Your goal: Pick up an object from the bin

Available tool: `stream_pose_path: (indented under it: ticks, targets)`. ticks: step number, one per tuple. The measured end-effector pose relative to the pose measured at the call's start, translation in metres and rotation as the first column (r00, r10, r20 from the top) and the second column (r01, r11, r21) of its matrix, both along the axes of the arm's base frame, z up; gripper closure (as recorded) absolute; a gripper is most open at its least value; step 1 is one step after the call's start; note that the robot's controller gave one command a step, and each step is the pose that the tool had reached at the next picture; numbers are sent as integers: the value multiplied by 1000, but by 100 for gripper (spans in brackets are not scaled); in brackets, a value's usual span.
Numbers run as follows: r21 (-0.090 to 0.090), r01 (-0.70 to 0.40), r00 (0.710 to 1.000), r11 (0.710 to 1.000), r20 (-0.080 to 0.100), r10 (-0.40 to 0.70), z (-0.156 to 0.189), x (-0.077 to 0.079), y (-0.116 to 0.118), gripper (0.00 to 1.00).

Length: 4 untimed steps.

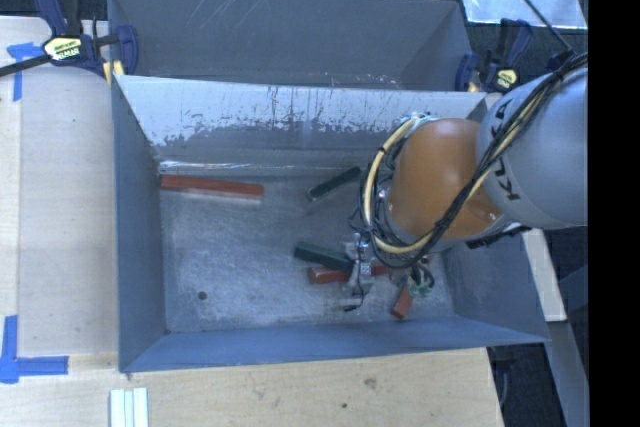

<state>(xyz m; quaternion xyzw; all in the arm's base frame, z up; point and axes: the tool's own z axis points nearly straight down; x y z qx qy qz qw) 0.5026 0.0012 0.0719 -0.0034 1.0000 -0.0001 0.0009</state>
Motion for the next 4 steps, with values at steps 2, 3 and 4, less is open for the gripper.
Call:
stream_pose_path:
  ticks: [2, 3, 4]
  targets:
    - [0, 25, 1000, 1000, 2, -25, 140, 39, 5, 100]
    - [0, 26, 1000, 1000, 2, -26, 140, 39, 5, 0]
    - [0, 27, 1000, 1000, 1, -27, 140, 39, 5, 0]
